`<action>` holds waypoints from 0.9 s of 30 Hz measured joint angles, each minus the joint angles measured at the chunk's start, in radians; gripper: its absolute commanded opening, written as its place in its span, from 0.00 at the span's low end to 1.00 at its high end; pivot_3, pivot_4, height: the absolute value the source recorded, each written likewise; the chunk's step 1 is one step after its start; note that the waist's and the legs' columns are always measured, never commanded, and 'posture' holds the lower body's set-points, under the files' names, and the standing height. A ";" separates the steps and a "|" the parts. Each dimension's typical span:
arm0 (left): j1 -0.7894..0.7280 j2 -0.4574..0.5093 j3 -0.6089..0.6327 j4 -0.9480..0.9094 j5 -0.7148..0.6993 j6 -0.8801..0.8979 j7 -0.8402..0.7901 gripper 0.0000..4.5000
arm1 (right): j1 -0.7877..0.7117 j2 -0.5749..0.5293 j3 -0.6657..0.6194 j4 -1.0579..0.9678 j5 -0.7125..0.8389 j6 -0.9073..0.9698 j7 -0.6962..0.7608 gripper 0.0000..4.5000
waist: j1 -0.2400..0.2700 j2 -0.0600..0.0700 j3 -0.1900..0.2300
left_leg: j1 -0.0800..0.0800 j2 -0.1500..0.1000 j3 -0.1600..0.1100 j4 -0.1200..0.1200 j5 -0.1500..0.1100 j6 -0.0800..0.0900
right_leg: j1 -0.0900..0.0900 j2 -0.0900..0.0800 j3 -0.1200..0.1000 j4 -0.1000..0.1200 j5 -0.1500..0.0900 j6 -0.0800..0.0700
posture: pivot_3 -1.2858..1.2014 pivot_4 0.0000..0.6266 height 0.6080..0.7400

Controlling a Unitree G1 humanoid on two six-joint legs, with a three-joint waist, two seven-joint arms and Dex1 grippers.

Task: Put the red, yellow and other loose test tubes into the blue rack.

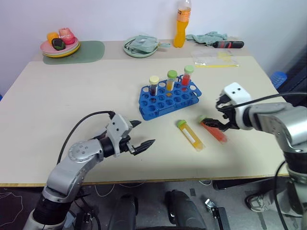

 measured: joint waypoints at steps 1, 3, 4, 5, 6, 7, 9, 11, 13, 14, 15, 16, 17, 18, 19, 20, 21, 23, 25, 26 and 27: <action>0.001 0.000 -0.011 0.007 0.011 -0.010 -0.003 1.00 | -0.030 0.016 0.018 0.017 0.001 0.042 -0.011 1.00 | 0.001 0.000 0.000 | 0.000 0.000 0.000 0.000 0.000 0.000 | 0.000 0.000 0.000 0.000 0.000 0.000 | 0.52 0.24 1.00; 0.002 0.000 -0.027 0.014 0.030 -0.029 -0.006 1.00 | -0.063 0.024 0.040 0.044 0.006 0.085 -0.028 1.00 | 0.004 0.000 0.000 | -0.001 0.000 0.000 0.000 0.000 0.000 | 0.000 0.000 0.000 0.000 0.000 0.000 | 0.52 0.24 1.00; 0.002 0.001 -0.033 0.017 0.040 -0.038 -0.006 1.00 | -0.077 0.027 0.051 0.061 0.012 0.096 -0.036 1.00 | 0.006 0.000 0.000 | -0.001 0.000 0.000 0.000 0.000 0.000 | 0.000 -0.001 0.000 -0.001 0.000 0.000 | 0.52 0.24 1.00; 0.003 0.001 -0.036 0.019 0.048 -0.042 -0.007 1.00 | -0.089 0.028 0.071 0.081 0.014 0.100 -0.044 1.00 | 0.005 0.000 0.000 | -0.001 0.000 0.000 0.000 0.000 0.000 | 0.000 -0.001 0.000 -0.001 0.000 0.000 | 0.52 0.24 1.00; 0.004 0.001 -0.039 0.018 0.051 -0.045 -0.007 1.00 | -0.096 0.029 0.089 0.096 0.014 0.100 -0.051 1.00 | 0.005 0.000 0.000 | -0.001 0.000 0.000 0.000 0.000 0.000 | 0.000 -0.001 0.000 -0.001 0.000 0.000 | 0.52 0.24 1.00; 0.007 0.001 -0.040 0.017 0.052 -0.047 -0.007 1.00 | -0.104 0.028 0.116 0.118 0.013 0.100 -0.058 1.00 | 0.003 0.000 0.000 | -0.001 0.000 0.000 0.000 0.000 0.000 | 0.000 -0.001 0.000 -0.001 0.000 0.000 | 0.52 0.24 1.00; 0.020 -0.001 -0.041 0.012 0.053 -0.049 -0.005 1.00 | -0.114 0.028 0.165 0.149 0.013 0.100 -0.065 1.00 | 0.002 0.000 0.000 | -0.001 0.000 0.000 0.000 0.000 0.000 | 0.000 0.000 0.000 -0.001 0.000 0.000 | 0.52 0.24 1.00; 0.027 -0.006 -0.042 0.009 0.059 -0.058 -0.002 1.00 | -0.120 0.027 0.201 0.176 0.012 0.100 -0.067 1.00 | 0.000 0.000 0.000 | -0.001 0.000 0.000 0.000 0.000 0.000 | -0.001 0.000 0.000 -0.001 0.000 0.000 | 0.52 0.24 1.00; 0.032 -0.007 -0.042 0.006 0.068 -0.064 0.000 1.00 | -0.126 0.028 0.222 0.197 0.011 0.100 -0.069 1.00 | -0.001 0.000 0.000 | -0.001 0.000 0.000 0.000 0.000 0.000 | -0.001 0.000 0.000 -0.001 0.000 0.000 | 0.52 0.24 1.00; 0.036 -0.008 -0.042 0.005 0.074 -0.067 0.002 1.00 | -0.130 0.031 0.227 0.209 0.009 0.100 -0.071 0.94 | -0.001 0.000 0.000 | -0.001 0.000 0.000 0.000 0.000 0.000 | -0.001 0.000 0.000 -0.001 0.000 0.000 | 0.52 0.24 1.00; 0.041 -0.010 -0.042 0.004 0.078 -0.069 0.004 1.00 | -0.133 0.033 0.229 0.220 0.003 0.100 -0.072 0.88 | -0.001 0.000 0.000 | -0.001 0.000 0.000 0.000 0.000 0.000 | -0.001 0.000 0.000 -0.001 0.000 0.000 | 0.52 0.24 1.00; 0.046 -0.012 -0.042 0.004 0.081 -0.070 0.008 1.00 | -0.133 0.035 0.231 0.230 0.000 0.100 -0.073 0.81 | 0.000 0.000 0.000 | -0.001 0.000 0.000 0.000 0.000 0.000 | -0.001 0.000 0.000 -0.001 0.000 0.000 | 0.52 0.24 1.00; 0.051 -0.014 -0.042 0.003 0.083 -0.071 0.011 1.00 | -0.133 0.038 0.232 0.233 -0.001 0.100 -0.072 0.70 | 0.000 0.000 0.000 | -0.001 0.000 0.000 0.000 0.000 0.000 | -0.001 0.000 0.000 -0.001 0.000 0.000 | 0.52 0.24 1.00; 0.055 -0.016 -0.042 0.003 0.085 -0.071 0.013 1.00 | -0.135 0.044 0.232 0.233 -0.001 0.100 -0.072 0.60 | 0.000 0.000 0.000 | -0.001 0.000 0.000 0.000 0.000 0.000 | -0.001 0.000 0.000 -0.001 0.000 0.000 | 0.52 0.24 1.00; 0.057 -0.017 -0.042 0.002 0.086 -0.072 0.015 1.00 | -0.135 0.047 0.232 0.234 -0.002 0.100 -0.072 0.50 | 0.000 0.000 0.000 | -0.001 0.000 0.000 0.000 0.000 0.000 | -0.001 0.000 0.000 -0.001 0.000 0.000 | 0.52 0.24 1.00; 0.059 -0.017 -0.042 0.001 0.087 -0.072 0.016 1.00 | -0.135 0.047 0.232 0.235 -0.006 0.100 -0.072 0.37 | 0.000 0.000 0.000 | -0.001 0.000 0.000 0.000 0.000 0.000 | -0.001 0.000 0.000 -0.001 0.000 0.000 | 0.52 0.24 1.00; 0.059 -0.017 -0.042 0.001 0.090 -0.072 0.017 1.00 | -0.135 0.047 0.232 0.236 -0.009 0.100 -0.074 0.24 | 0.000 0.000 0.000 | -0.001 0.000 0.000 0.000 0.000 0.000 | -0.001 0.000 0.000 -0.001 0.000 0.000 | 0.52 0.24 1.00; 0.059 -0.017 -0.042 0.001 0.091 -0.072 0.017 1.00 | -0.135 0.047 0.232 0.236 -0.010 0.100 -0.077 0.16 | 0.000 0.000 0.000 | -0.001 0.000 0.000 0.000 0.000 0.000 | -0.001 0.000 0.000 -0.001 0.000 0.000 | 0.52 0.24 1.00; 0.059 -0.016 -0.042 0.001 0.091 -0.072 0.016 1.00 | -0.135 0.047 0.232 0.235 -0.014 0.100 -0.081 0.16 | 0.000 0.000 0.000 | -0.001 0.000 0.000 0.000 0.000 0.000 | -0.001 0.000 0.000 -0.001 0.000 0.000 | 0.52 0.24 1.00; 0.059 -0.015 -0.042 0.001 0.091 -0.073 0.015 1.00 | -0.135 0.046 0.231 0.232 -0.018 0.099 -0.085 0.16 | 0.000 0.000 0.000 | -0.001 0.000 0.000 0.000 0.000 0.000 | -0.001 0.000 0.000 -0.001 0.000 0.000 | 0.52 0.24 1.00; 0.059 -0.014 -0.041 0.001 0.091 -0.073 0.014 1.00 | -0.134 0.045 0.226 0.225 -0.019 0.098 -0.088 0.16 | 0.000 0.000 0.000 | -0.001 0.000 0.000 0.000 0.000 0.000 | -0.001 0.000 0.000 -0.001 0.000 0.000 | 0.52 0.24 1.00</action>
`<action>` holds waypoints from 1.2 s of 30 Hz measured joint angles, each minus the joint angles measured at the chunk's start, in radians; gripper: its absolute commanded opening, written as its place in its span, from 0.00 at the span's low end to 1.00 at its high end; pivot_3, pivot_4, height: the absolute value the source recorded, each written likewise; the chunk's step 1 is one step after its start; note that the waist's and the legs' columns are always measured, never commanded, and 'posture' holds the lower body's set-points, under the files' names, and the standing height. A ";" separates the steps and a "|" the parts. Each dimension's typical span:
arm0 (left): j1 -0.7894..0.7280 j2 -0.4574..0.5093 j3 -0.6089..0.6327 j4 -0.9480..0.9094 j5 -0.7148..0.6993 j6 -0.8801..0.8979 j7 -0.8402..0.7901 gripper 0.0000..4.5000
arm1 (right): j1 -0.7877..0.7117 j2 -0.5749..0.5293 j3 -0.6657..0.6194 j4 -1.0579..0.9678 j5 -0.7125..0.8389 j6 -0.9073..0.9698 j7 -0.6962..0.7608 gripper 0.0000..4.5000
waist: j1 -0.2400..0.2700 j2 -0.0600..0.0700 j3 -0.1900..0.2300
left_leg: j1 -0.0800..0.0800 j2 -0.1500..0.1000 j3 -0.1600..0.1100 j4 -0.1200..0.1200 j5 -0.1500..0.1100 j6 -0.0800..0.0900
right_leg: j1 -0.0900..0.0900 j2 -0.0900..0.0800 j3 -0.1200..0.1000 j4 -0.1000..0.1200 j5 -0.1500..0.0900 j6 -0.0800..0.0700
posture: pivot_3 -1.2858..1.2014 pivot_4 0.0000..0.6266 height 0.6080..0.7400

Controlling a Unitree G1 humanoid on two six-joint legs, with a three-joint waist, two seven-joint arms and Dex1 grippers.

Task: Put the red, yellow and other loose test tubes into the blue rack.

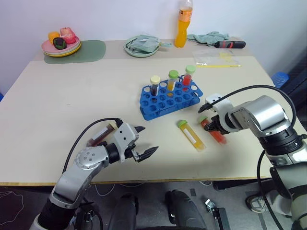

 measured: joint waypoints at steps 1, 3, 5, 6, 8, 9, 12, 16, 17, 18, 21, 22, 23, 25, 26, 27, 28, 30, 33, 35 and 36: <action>0.000 0.001 0.002 0.000 0.000 -0.003 0.000 1.00 | 0.008 0.000 -0.024 -0.017 0.000 -0.009 0.000 0.16 | 0.000 0.000 0.000 | 0.000 0.000 0.000 0.000 0.000 0.000 | 0.000 0.000 0.000 0.000 0.000 0.000 | 0.52 0.24 1.00; 0.002 0.003 0.007 -0.001 0.000 -0.010 0.001 1.00 | 0.054 0.003 -0.111 -0.074 -0.001 -0.074 -0.007 0.16 | 0.001 0.000 0.000 | 0.000 0.000 0.000 0.000 0.000 0.000 | 0.000 0.000 0.000 0.000 0.000 0.000 | 0.52 0.24 1.00; 0.010 0.004 0.027 0.001 0.001 -0.016 0.008 1.00 | 0.133 0.056 -0.249 -0.132 -0.012 -0.255 -0.034 0.16 | 0.000 0.000 0.000 | 0.000 0.000 0.000 -0.001 0.000 0.000 | 0.000 0.000 0.000 -0.001 0.000 0.000 | 0.52 0.24 1.00; 0.011 0.001 0.037 0.003 0.001 -0.019 0.013 1.00 | 0.161 0.099 -0.311 -0.145 -0.016 -0.352 -0.052 0.16 | -0.002 0.000 0.000 | 0.000 0.000 0.000 0.000 0.000 0.000 | 0.000 0.000 0.000 0.000 0.000 0.000 | 0.52 0.24 1.00; 0.006 -0.016 0.051 0.015 0.004 -0.034 0.030 1.00 | 0.173 0.222 -0.428 -0.153 -0.013 -0.518 -0.104 0.16 | -0.009 0.000 0.000 | 0.000 0.000 0.000 -0.001 0.000 0.000 | 0.000 0.000 0.000 0.001 0.000 0.000 | 0.52 0.24 1.00; -0.001 -0.032 0.054 0.026 0.003 -0.037 0.043 1.00 | 0.171 0.298 -0.487 -0.152 -0.008 -0.600 -0.140 0.16 | -0.012 0.000 0.000 | 0.000 0.000 0.000 0.000 0.000 0.000 | 0.000 0.001 0.000 0.001 0.000 0.000 | 0.52 0.24 1.00; -0.040 -0.073 0.058 0.071 0.005 -0.040 0.070 1.00 | 0.167 0.484 -0.562 -0.102 -0.022 -0.857 -0.241 0.16 | -0.021 0.000 0.000 | 0.000 0.000 -0.001 0.000 0.000 0.000 | 0.000 0.000 0.000 0.001 0.000 0.000 | 0.52 0.24 1.00; -0.097 -0.099 0.056 0.096 0.013 -0.041 0.089 1.00 | 0.189 0.619 -0.523 0.088 -0.123 -1.180 -0.316 0.16 | -0.024 0.000 0.000 | 0.000 0.000 0.000 -0.001 0.000 0.000 | 0.000 0.000 0.000 0.001 0.000 0.000 | 0.52 0.24 1.00; -0.104 -0.100 0.056 0.096 0.013 -0.038 0.090 1.00 | 0.191 0.625 -0.510 0.135 -0.145 -1.234 -0.319 0.16 | -0.024 0.000 0.000 | 0.000 0.000 0.000 -0.001 0.000 0.000 | 0.000 0.000 0.000 0.001 0.000 0.000 | 0.52 0.24 1.00; -0.109 -0.100 0.056 0.095 0.013 -0.035 0.092 1.00 | 0.191 0.628 -0.504 0.171 -0.158 -1.272 -0.321 0.16 | -0.024 0.000 0.000 | 0.000 0.000 0.000 -0.001 0.000 0.000 | 0.000 0.000 0.000 0.001 0.000 0.000 | 0.52 0.24 1.00; -0.112 -0.098 0.057 0.072 0.011 -0.019 0.095 1.00 | 0.188 0.633 -0.500 0.278 -0.188 -1.378 -0.327 0.16 | -0.025 0.001 0.000 | 0.000 0.000 0.000 -0.001 0.000 0.000 | 0.000 0.000 0.000 0.001 0.000 0.000 | 0.52 0.24 1.00; -0.113 -0.097 0.057 0.061 0.009 -0.006 0.096 1.00 | 0.181 0.633 -0.498 0.313 -0.196 -1.409 -0.327 0.16 | -0.025 0.001 0.000 | 0.000 0.000 0.000 -0.001 0.000 0.000 | 0.000 0.000 0.000 0.002 0.000 0.000 | 0.52 0.24 1.00; -0.113 -0.096 0.058 0.053 0.007 0.001 0.098 1.00 | 0.173 0.634 -0.496 0.340 -0.202 -1.431 -0.328 0.16 | -0.025 0.001 0.000 | 0.001 0.000 0.000 -0.001 0.000 0.000 | 0.000 0.000 0.000 0.002 0.000 0.000 | 0.52 0.24 1.00; -0.118 -0.095 0.059 0.040 0.002 0.020 0.104 1.00 | 0.150 0.634 -0.496 0.398 -0.210 -1.476 -0.328 0.16 | -0.027 0.001 0.000 | 0.001 0.000 0.000 -0.001 0.000 0.000 | 0.000 0.000 0.000 0.002 0.000 0.000 | 0.52 0.24 1.00; -0.120 -0.095 0.059 0.034 0.000 0.029 0.106 1.00 | 0.140 0.635 -0.496 0.423 -0.212 -1.493 -0.329 0.16 | -0.028 0.001 0.000 | 0.001 0.000 0.000 -0.001 0.000 0.000 | 0.000 0.000 0.000 0.002 0.000 0.000 | 0.52 0.24 1.00; -0.123 -0.094 0.060 0.027 -0.001 0.040 0.110 1.00 | 0.129 0.637 -0.496 0.453 -0.215 -1.511 -0.330 0.16 | -0.028 0.001 0.000 | 0.001 0.000 0.000 -0.001 0.000 0.000 | 0.000 0.000 0.000 0.002 0.000 0.000 | 0.52 0.24 1.00; -0.126 -0.093 0.060 0.021 -0.001 0.045 0.112 1.00 | 0.121 0.638 -0.495 0.478 -0.216 -1.527 -0.330 0.16 | -0.027 0.001 0.000 | 0.001 0.000 0.000 -0.001 0.000 0.000 | 0.000 0.000 0.000 0.002 0.000 0.000 | 0.52 0.24 1.00; -0.133 -0.093 0.062 0.018 -0.002 0.054 0.114 1.00 | 0.111 0.643 -0.494 0.524 -0.220 -1.562 -0.335 0.16 | -0.027 0.001 0.000 | 0.001 0.000 0.000 -0.001 0.000 0.000 | 0.000 0.000 0.000 0.002 0.000 0.000 | 0.52 0.24 1.00; -0.133 -0.094 0.068 0.018 -0.002 0.056 0.116 1.00 | 0.079 0.648 -0.494 0.596 -0.231 -1.613 -0.352 0.16 | -0.028 0.001 0.000 | 0.001 0.000 0.000 -0.001 0.000 0.000 | 0.000 0.000 0.000 0.002 0.000 0.000 | 0.52 0.24 1.00; -0.132 -0.094 0.070 0.018 -0.002 0.055 0.115 1.00 | 0.073 0.652 -0.494 0.628 -0.237 -1.646 -0.363 0.16 | -0.028 0.001 0.000 | 0.001 0.000 0.000 -0.001 0.000 0.000 | 0.000 0.000 0.000 0.002 0.000 0.000 | 0.52 0.24 1.00; -0.131 -0.094 0.070 0.018 -0.002 0.053 0.114 1.00 | 0.072 0.654 -0.494 0.638 -0.241 -1.660 -0.369 0.16 | -0.028 0.001 0.000 | 0.001 0.000 0.000 -0.001 0.000 0.000 | 0.000 0.000 0.000 0.002 0.000 0.000 | 0.52 0.24 1.00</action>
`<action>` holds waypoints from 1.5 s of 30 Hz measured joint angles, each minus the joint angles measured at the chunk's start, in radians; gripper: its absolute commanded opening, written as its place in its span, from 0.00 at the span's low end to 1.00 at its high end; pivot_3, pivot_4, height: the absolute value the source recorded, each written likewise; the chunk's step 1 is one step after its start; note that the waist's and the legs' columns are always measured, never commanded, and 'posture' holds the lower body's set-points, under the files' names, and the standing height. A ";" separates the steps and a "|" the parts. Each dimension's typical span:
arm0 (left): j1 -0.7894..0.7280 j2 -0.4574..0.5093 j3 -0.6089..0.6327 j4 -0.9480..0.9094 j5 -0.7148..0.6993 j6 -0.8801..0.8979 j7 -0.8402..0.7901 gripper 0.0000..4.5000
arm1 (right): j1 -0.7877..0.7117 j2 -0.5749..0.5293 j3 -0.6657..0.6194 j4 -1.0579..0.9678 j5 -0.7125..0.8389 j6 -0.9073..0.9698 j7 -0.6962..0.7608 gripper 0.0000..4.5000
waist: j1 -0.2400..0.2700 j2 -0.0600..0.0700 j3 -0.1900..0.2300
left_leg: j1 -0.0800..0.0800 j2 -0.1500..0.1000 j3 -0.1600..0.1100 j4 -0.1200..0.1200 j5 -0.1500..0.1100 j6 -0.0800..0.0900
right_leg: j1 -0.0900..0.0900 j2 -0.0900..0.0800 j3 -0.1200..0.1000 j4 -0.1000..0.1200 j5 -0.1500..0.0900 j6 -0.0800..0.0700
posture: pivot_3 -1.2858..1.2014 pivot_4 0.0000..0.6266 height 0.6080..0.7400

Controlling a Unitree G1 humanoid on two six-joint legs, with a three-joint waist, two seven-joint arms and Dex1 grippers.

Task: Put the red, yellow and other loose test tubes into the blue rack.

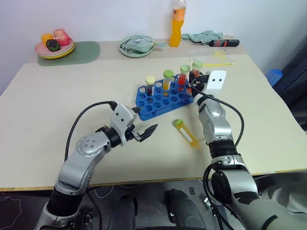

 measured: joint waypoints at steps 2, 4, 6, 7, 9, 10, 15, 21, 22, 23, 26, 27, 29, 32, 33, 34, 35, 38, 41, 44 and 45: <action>0.009 0.000 0.001 0.000 0.000 -0.006 -0.002 1.00 | -0.003 0.005 0.000 0.026 -0.004 -0.032 -0.011 0.16 | 0.000 0.000 0.000 | 0.000 0.000 0.000 0.000 0.000 0.000 | 0.000 0.000 0.000 0.000 0.000 0.000 | 0.52 0.24 1.00; 0.018 0.000 0.001 0.004 0.001 -0.017 -0.005 1.00 | -0.005 0.012 -0.001 0.049 -0.007 -0.064 -0.022 0.16 | 0.000 0.000 0.000 | 0.000 0.000 0.000 0.000 0.000 0.000 | 0.000 0.000 0.000 0.001 0.000 0.000 | 0.52 0.24 1.00; 0.021 0.000 0.002 0.005 0.002 -0.030 -0.011 1.00 | -0.006 0.020 0.000 0.074 -0.014 -0.105 -0.030 0.16 | -0.001 0.000 0.000 | 0.000 0.000 0.000 0.000 0.000 0.000 | 0.000 0.000 0.000 0.001 0.000 0.000 | 0.52 0.24 1.00; 0.024 0.000 0.002 0.007 0.002 -0.042 -0.013 1.00 | -0.006 0.025 0.000 0.082 -0.015 -0.123 -0.035 0.16 | -0.003 0.000 0.000 | 0.000 0.000 0.000 0.000 0.000 0.000 | 0.000 0.000 0.000 0.001 0.000 0.000 | 0.52 0.24 1.00; 0.032 0.000 0.004 0.015 0.003 -0.058 -0.018 1.00 | -0.006 0.035 0.000 0.105 -0.016 -0.161 -0.037 0.16 | -0.006 0.000 0.000 | 0.000 0.000 0.000 0.000 0.000 0.000 | 0.000 0.000 0.000 0.001 0.000 0.000 | 0.52 0.24 1.00; 0.038 0.000 0.005 0.020 0.003 -0.066 -0.021 1.00 | -0.006 0.040 0.000 0.115 -0.016 -0.178 -0.036 0.16 | -0.009 0.000 0.000 | 0.000 0.000 0.000 0.000 0.000 0.000 | 0.000 0.000 0.000 0.001 0.000 0.000 | 0.52 0.24 1.00; 0.066 0.000 0.007 0.033 0.005 -0.092 -0.026 1.00 | -0.006 0.055 -0.002 0.152 -0.003 -0.219 -0.008 0.61 | -0.020 0.000 0.000 | 0.000 0.000 0.000 0.000 0.000 0.000 | 0.000 0.000 0.000 0.001 0.000 0.000 | 0.52 0.24 1.00; 0.079 -0.001 0.007 0.033 0.005 -0.116 -0.028 1.00 | 0.002 0.040 0.001 0.099 -0.008 -0.167 -0.021 0.98 | -0.020 0.000 0.000 | 0.000 0.000 0.000 0.000 0.000 0.000 | 0.000 0.000 0.000 0.001 0.000 0.000 | 0.52 0.24 1.00; 0.085 -0.001 0.007 0.033 0.005 -0.120 -0.028 1.00 | 0.012 0.025 0.002 0.054 -0.009 -0.133 -0.027 0.98 | -0.017 0.000 0.000 | 0.000 0.000 0.000 0.000 0.000 0.000 | 0.000 0.000 0.000 0.001 0.000 0.000 | 0.52 0.24 1.00; 0.094 -0.001 0.007 0.033 0.005 -0.124 -0.027 1.00 | 0.027 0.003 -0.002 -0.006 -0.006 -0.086 -0.031 0.98 | -0.015 0.000 0.000 | 0.000 0.000 0.000 0.000 0.000 0.000 | 0.000 -0.001 0.000 0.000 0.000 0.000 | 0.52 0.24 1.00; 0.116 0.000 0.012 0.026 0.005 -0.127 -0.024 1.00 | 0.147 -0.124 -0.030 -0.334 0.080 0.180 0.015 0.98 | 0.009 0.001 0.000 | -0.001 -0.001 -0.001 0.000 0.000 0.000 | 0.000 -0.001 0.000 -0.001 0.000 0.000 | 0.52 0.24 1.00; 0.128 0.004 0.015 0.025 0.005 -0.128 -0.024 1.00 | 0.185 -0.179 -0.049 -0.450 0.132 0.285 0.044 0.98 | 0.012 0.001 0.000 | -0.001 -0.001 -0.001 0.000 0.000 0.000 | 0.000 -0.002 0.000 -0.001 0.000 0.000 | 0.52 0.24 1.00; 0.137 0.004 0.017 0.025 0.004 -0.128 -0.025 1.00 | 0.238 -0.279 -0.079 -0.613 0.213 0.458 0.094 0.98 | 0.011 0.001 0.000 | -0.001 -0.001 0.000 0.000 0.000 0.000 | 0.000 -0.002 0.000 -0.001 0.000 0.000 | 0.52 0.24 1.00; 0.133 0.004 0.017 0.027 0.003 -0.130 -0.030 1.00 | 0.321 -0.479 -0.078 -0.817 0.351 0.777 0.205 0.98 | 0.007 0.001 0.000 | 0.000 0.000 -0.001 0.000 0.000 0.000 | 0.001 0.000 0.000 -0.001 0.000 0.000 | 0.52 0.24 1.00; 0.128 0.002 0.015 0.029 0.003 -0.130 -0.032 1.00 | 0.348 -0.531 -0.078 -0.864 0.396 0.863 0.240 0.98 | 0.004 0.001 0.000 | 0.000 0.000 -0.001 0.000 0.000 0.000 | 0.001 0.000 0.000 -0.001 0.000 0.000 | 0.52 0.24 1.00; 0.123 0.001 0.014 0.032 0.002 -0.130 -0.035 1.00 | 0.379 -0.581 -0.071 -0.920 0.454 0.960 0.281 0.98 | 0.001 0.002 0.000 | 0.001 0.000 0.000 0.000 0.000 0.001 | 0.001 0.001 0.001 -0.001 0.000 0.000 | 0.52 0.24 1.00; 0.113 -0.001 0.010 0.040 0.002 -0.129 -0.040 1.00 | 0.387 -0.600 -0.069 -0.956 0.497 1.025 0.303 0.98 | -0.002 0.002 0.000 | 0.001 0.000 0.000 0.000 -0.001 0.001 | 0.001 0.002 0.001 -0.001 0.000 0.000 | 0.52 0.24 1.00; 0.070 -0.010 -0.005 0.053 0.002 -0.129 -0.056 1.00 | 0.342 -0.622 -0.032 -1.041 0.620 1.230 0.324 0.98 | -0.006 0.002 0.000 | 0.001 0.000 0.000 0.000 -0.001 0.001 | 0.001 0.002 0.001 -0.001 0.000 0.000 | 0.52 0.24 1.00; 0.043 -0.015 -0.026 0.076 0.001 -0.128 -0.078 1.00 | 0.202 -0.562 0.043 -1.040 0.654 1.498 0.251 0.98 | -0.005 0.002 0.000 | 0.001 0.000 0.000 0.001 -0.001 0.001 | 0.001 0.002 0.001 -0.001 0.000 0.000 | 0.52 0.24 1.00; 0.031 -0.010 -0.032 0.092 0.001 -0.128 -0.097 1.00 | 0.135 -0.520 0.128 -1.005 0.646 1.635 0.182 0.98 | 0.004 0.002 0.000 | -0.001 0.000 -0.001 0.001 -0.001 0.001 | 0.000 0.002 0.000 -0.001 0.000 0.000 | 0.52 0.24 1.00; 0.031 0.000 -0.032 0.092 0.001 -0.127 -0.105 1.00 | 0.112 -0.505 0.161 -0.967 0.647 1.652 0.147 0.98 | 0.005 0.002 0.000 | -0.001 0.000 0.000 0.001 -0.001 0.001 | 0.000 0.001 0.000 -0.002 0.000 0.000 | 0.52 0.24 1.00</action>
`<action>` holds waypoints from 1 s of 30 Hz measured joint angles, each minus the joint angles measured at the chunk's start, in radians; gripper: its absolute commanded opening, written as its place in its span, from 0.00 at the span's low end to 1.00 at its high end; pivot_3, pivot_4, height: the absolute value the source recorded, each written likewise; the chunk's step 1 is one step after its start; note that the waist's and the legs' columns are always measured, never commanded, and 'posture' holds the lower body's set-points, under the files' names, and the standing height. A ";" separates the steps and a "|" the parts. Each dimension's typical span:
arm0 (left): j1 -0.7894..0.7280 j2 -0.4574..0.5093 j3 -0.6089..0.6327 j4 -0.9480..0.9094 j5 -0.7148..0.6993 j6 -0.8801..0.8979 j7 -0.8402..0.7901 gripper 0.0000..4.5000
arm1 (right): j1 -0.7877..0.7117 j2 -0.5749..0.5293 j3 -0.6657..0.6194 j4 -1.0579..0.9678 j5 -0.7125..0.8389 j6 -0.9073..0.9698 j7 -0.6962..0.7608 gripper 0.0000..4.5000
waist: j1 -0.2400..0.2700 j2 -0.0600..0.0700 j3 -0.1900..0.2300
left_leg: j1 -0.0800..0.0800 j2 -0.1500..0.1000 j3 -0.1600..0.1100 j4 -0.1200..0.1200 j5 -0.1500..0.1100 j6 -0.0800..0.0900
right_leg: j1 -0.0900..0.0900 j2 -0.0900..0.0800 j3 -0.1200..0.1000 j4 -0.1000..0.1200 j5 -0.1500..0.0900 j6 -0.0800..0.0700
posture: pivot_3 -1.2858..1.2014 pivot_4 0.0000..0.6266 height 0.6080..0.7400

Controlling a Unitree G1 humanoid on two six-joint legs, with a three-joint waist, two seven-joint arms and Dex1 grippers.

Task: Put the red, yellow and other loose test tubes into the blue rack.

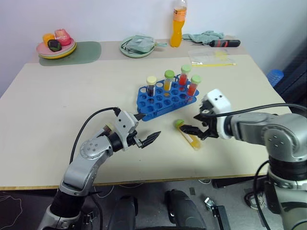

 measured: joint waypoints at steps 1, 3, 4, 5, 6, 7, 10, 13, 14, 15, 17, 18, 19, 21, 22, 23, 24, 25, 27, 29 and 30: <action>0.001 0.007 0.000 0.000 0.000 0.002 -0.007 1.00 | -0.021 0.011 0.030 0.044 0.003 0.009 -0.039 0.98 | 0.001 0.000 0.000 | 0.000 0.000 0.000 0.000 0.000 0.000 | 0.000 0.000 0.000 0.000 0.000 0.000 | 0.52 0.24 1.00; 0.011 0.012 0.002 -0.004 -0.001 0.003 -0.010 1.00 | -0.045 0.016 0.072 0.109 0.010 0.010 -0.106 0.98 | 0.004 0.000 0.000 | -0.001 0.000 0.000 0.000 0.000 0.000 | 0.000 -0.001 0.000 -0.001 0.000 0.000 | 0.52 0.24 1.00; 0.019 0.015 0.002 -0.005 -0.001 0.003 -0.011 1.00 | -0.054 0.017 0.085 0.129 0.010 0.010 -0.130 0.98 | 0.003 0.000 0.000 | -0.001 0.000 0.000 0.000 0.000 0.000 | 0.000 -0.001 0.000 -0.002 0.000 0.000 | 0.52 0.24 1.00; 0.028 0.019 0.002 -0.007 -0.001 0.003 -0.012 1.00 | -0.062 0.017 0.096 0.145 0.010 0.010 -0.153 0.98 | 0.002 0.000 0.000 | -0.001 0.000 0.000 0.000 0.000 0.000 | 0.000 -0.001 0.000 -0.002 0.000 0.000 | 0.52 0.24 1.00; 0.035 0.022 0.002 -0.007 -0.001 0.003 -0.012 1.00 | -0.068 0.017 0.104 0.160 0.010 0.010 -0.173 0.98 | 0.001 0.000 0.000 | -0.001 0.000 0.000 0.000 0.000 0.000 | 0.000 -0.001 0.000 -0.002 0.000 0.000 | 0.52 0.24 1.00; 0.045 0.023 0.003 -0.011 -0.001 0.003 -0.011 1.00 | -0.081 0.016 0.123 0.178 0.010 0.010 -0.198 0.98 | 0.000 0.000 0.000 | -0.001 0.000 0.000 -0.001 0.000 0.000 | 0.000 -0.001 0.000 -0.002 0.000 0.000 | 0.52 0.24 1.00; 0.065 0.022 0.003 -0.027 0.000 0.003 -0.004 1.00 | -0.113 0.008 0.176 0.208 0.029 0.010 -0.228 0.80 | -0.002 0.000 0.000 | -0.001 0.000 0.000 -0.001 0.000 0.000 | 0.000 0.000 0.000 -0.002 0.000 0.000 | 0.52 0.24 1.00; 0.072 0.020 0.002 -0.032 0.001 0.003 0.002 1.00 | -0.126 -0.020 0.225 0.219 0.078 0.010 -0.237 0.48 | -0.001 0.000 0.000 | -0.001 0.000 0.000 -0.001 0.000 0.000 | 0.000 0.000 0.000 -0.002 0.000 0.000 | 0.52 0.24 1.00; 0.076 0.020 0.003 -0.032 0.001 0.001 0.005 1.00 | -0.132 -0.029 0.241 0.219 0.102 0.010 -0.240 0.36 | -0.001 0.000 0.000 | -0.001 0.000 0.000 -0.001 0.000 0.000 | 0.000 0.000 0.000 -0.002 0.000 0.000 | 0.52 0.24 1.00; 0.079 0.020 0.003 -0.032 0.001 0.000 0.006 1.00 | -0.138 -0.032 0.249 0.219 0.121 0.010 -0.243 0.25 | -0.001 0.000 0.000 | -0.001 0.000 0.000 0.000 0.000 0.000 | 0.000 0.000 0.000 -0.002 0.000 0.000 | 0.52 0.24 1.00; 0.081 0.019 0.002 -0.032 0.001 -0.002 0.008 1.00 | -0.145 -0.040 0.260 0.219 0.157 0.010 -0.255 0.16 | -0.001 0.000 0.000 | -0.001 0.000 0.000 -0.001 0.000 0.000 | 0.000 0.000 0.000 -0.002 0.000 0.000 | 0.52 0.24 1.00; 0.082 0.019 0.003 -0.032 0.001 -0.003 0.008 1.00 | -0.147 -0.044 0.262 0.219 0.168 0.010 -0.261 0.16 | -0.001 0.000 0.000 | -0.001 0.000 0.000 -0.001 0.000 0.000 | 0.000 0.000 0.000 -0.002 0.000 0.000 | 0.52 0.24 1.00; 0.085 0.020 0.003 -0.032 0.002 -0.004 0.010 1.00 | -0.147 -0.047 0.259 0.219 0.184 0.010 -0.276 0.16 | -0.001 0.000 0.000 | -0.001 0.000 0.000 -0.001 0.000 0.000 | 0.000 0.000 0.000 -0.002 0.000 0.000 | 0.52 0.24 1.00; 0.096 0.020 0.003 -0.032 0.003 -0.007 0.014 1.00 | -0.147 -0.036 0.226 0.215 0.189 0.010 -0.293 0.16 | -0.001 0.000 0.000 | -0.001 0.000 0.000 -0.001 0.000 0.000 | 0.000 0.000 0.000 -0.002 0.000 0.000 | 0.52 0.24 1.00; 0.102 0.020 0.003 -0.032 0.003 -0.009 0.015 1.00 | -0.142 -0.019 0.183 0.200 0.181 0.006 -0.296 0.16 | -0.001 0.000 0.000 | -0.001 0.000 0.000 -0.001 0.000 0.000 | -0.001 0.000 0.000 -0.002 0.000 0.000 | 0.52 0.24 1.00; 0.105 0.020 0.003 -0.032 0.004 -0.010 0.016 1.00 | -0.127 0.002 0.126 0.162 0.165 -0.021 -0.298 0.16 | -0.001 0.000 0.000 | -0.001 0.000 0.000 -0.001 0.000 0.000 | -0.001 0.000 0.000 -0.002 0.000 0.000 | 0.52 0.24 1.00; 0.108 0.019 0.005 -0.032 0.004 -0.014 0.018 1.00 | -0.105 0.017 0.086 0.126 0.149 -0.071 -0.293 0.16 | 0.000 0.000 0.000 | -0.001 0.000 -0.001 -0.001 0.000 0.000 | -0.001 0.000 -0.001 -0.002 0.000 0.000 | 0.52 0.24 1.00; 0.111 0.020 0.006 -0.033 0.004 -0.020 0.019 1.00 | -0.063 0.033 0.046 0.079 0.115 -0.175 -0.279 0.16 | 0.000 0.000 0.000 | -0.001 0.001 -0.001 -0.001 0.000 0.000 | -0.001 0.000 -0.001 -0.002 0.000 0.000 | 0.52 0.24 1.00; 0.117 0.021 0.012 -0.033 0.004 -0.024 0.022 1.00 | -0.002 0.074 0.007 0.028 0.043 -0.360 -0.250 0.16 | 0.000 0.000 0.000 | -0.002 0.000 0.000 -0.002 0.000 0.000 | -0.001 0.000 -0.001 -0.003 0.000 0.001 | 0.52 0.24 1.00; 0.118 0.021 0.011 -0.032 0.004 -0.024 0.024 1.00 | 0.050 0.146 -0.005 0.009 -0.060 -0.587 -0.226 0.16 | -0.001 0.000 0.000 | -0.002 0.000 0.000 -0.001 0.000 0.000 | -0.001 0.000 -0.001 -0.003 0.000 0.001 | 0.52 0.24 1.00; 0.116 0.021 0.011 -0.032 0.004 -0.024 0.024 1.00 | 0.069 0.179 -0.001 0.016 -0.114 -0.687 -0.220 0.16 | -0.002 0.000 0.000 | -0.001 0.001 0.000 -0.002 0.000 0.000 | -0.001 0.000 -0.001 -0.003 0.000 0.001 | 0.52 0.24 1.00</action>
